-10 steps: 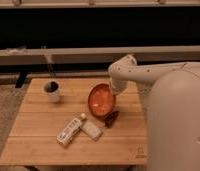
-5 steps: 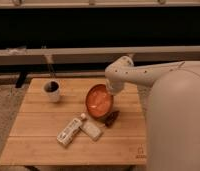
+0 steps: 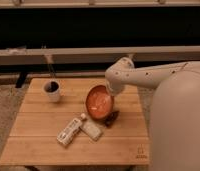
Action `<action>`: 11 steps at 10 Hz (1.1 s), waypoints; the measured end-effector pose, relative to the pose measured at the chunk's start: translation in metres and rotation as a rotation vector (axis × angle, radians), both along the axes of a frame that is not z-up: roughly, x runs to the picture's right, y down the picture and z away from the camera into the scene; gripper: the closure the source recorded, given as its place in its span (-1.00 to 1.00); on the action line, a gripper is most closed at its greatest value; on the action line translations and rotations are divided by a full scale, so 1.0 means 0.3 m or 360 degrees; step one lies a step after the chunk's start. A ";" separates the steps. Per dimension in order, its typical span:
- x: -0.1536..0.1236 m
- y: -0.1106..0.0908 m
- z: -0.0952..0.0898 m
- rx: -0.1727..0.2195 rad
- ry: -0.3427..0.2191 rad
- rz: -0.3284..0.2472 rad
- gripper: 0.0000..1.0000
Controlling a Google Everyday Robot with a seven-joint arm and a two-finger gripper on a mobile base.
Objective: Drag the ceramic bowl in a circle
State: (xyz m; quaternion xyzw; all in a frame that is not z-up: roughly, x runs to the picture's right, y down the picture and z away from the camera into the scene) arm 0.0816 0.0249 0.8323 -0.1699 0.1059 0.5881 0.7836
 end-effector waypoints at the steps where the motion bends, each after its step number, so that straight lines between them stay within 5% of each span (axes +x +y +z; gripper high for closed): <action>1: -0.004 -0.007 0.004 0.0003 -0.0008 -0.0004 1.00; 6: 0.038 -0.021 0.008 0.0032 -0.0006 0.0017 1.00; 11: 0.082 -0.108 0.040 0.0094 -0.0016 0.0022 1.00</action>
